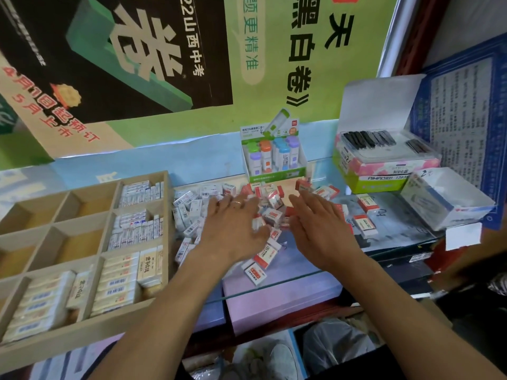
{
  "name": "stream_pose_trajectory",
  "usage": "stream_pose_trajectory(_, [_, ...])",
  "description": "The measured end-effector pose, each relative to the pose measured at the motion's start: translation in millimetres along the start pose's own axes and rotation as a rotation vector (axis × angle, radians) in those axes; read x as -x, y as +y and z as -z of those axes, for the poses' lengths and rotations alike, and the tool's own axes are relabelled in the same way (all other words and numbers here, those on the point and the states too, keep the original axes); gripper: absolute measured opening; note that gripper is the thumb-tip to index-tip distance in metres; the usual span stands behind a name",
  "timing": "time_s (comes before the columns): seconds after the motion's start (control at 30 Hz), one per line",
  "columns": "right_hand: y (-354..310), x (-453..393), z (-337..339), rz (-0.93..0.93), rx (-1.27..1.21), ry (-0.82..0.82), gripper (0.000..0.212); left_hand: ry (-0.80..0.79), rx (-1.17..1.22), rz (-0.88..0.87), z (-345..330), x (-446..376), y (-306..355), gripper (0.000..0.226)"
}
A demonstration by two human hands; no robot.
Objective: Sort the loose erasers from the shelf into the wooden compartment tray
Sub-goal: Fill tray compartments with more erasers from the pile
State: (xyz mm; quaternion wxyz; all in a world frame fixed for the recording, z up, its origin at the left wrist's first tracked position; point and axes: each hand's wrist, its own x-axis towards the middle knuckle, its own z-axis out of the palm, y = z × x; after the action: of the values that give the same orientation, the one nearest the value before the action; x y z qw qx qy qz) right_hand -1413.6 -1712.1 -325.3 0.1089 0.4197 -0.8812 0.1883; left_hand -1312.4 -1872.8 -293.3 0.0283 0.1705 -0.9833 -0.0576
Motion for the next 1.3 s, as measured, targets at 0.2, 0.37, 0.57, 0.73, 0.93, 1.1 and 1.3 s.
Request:
stream_pose_trajectory(0.2, [-3,-19,-2,0.124,-0.069,-0.125,0.065,0.056,-0.007,-0.147,-9,7,18,0.054])
stream_pose_trajectory(0.37, [6,-23,-7,0.072,-0.008,-0.134,0.073,0.152,0.009,-0.06,-11,10,9,0.047])
stream_pose_trajectory(0.57, [25,-17,-4,-0.034,-0.003,-0.084,0.066,0.236,0.152,0.038,2,14,-12,0.04])
stream_pose_trajectory(0.73, [7,2,13,0.036,-0.169,-0.12,0.07,0.235,0.173,0.069,15,45,-22,0.045])
stream_pose_trajectory(0.93, [-24,25,11,0.242,-0.049,-0.257,0.073,0.002,0.066,0.106,9,72,-17,0.063])
stream_pose_trajectory(1.1, [-15,16,2,0.123,0.025,-0.235,0.07,0.003,0.183,0.079,18,64,-17,0.06])
stream_pose_trajectory(1.3, [-33,16,1,0.094,-0.018,-0.162,0.068,-0.05,0.177,0.228,27,-2,-43,0.059])
